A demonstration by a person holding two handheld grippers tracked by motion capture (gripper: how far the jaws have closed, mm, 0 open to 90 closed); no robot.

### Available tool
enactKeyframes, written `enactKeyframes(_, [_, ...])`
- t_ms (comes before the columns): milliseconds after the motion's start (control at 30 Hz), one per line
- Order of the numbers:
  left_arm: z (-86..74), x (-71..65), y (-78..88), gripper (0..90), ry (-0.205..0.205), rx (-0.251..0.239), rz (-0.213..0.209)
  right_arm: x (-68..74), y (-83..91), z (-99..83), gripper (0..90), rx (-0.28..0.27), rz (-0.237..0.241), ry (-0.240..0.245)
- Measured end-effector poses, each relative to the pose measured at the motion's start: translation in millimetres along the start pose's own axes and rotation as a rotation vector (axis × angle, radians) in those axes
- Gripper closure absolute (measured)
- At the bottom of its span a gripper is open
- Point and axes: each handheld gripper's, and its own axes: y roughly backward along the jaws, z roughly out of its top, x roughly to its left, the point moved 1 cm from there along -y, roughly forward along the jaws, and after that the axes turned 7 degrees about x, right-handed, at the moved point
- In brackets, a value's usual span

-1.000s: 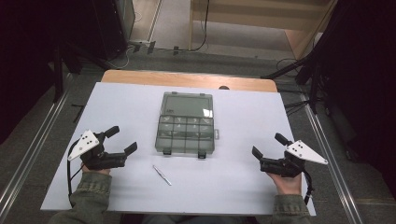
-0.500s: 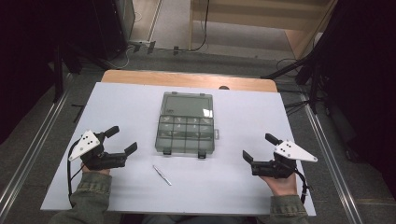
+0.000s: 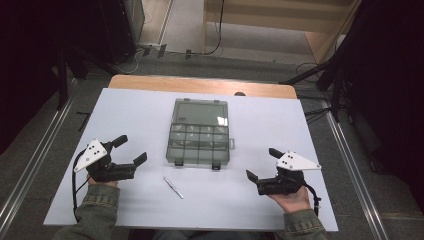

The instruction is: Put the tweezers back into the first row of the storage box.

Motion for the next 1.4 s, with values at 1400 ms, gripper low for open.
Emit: enactKeyframes(1400, [0.2,-0.7,-0.6,5.8,0.012,-0.007,-0.025,69.0,-64.7,40.3,0.0,0.329,0.19,0.192])
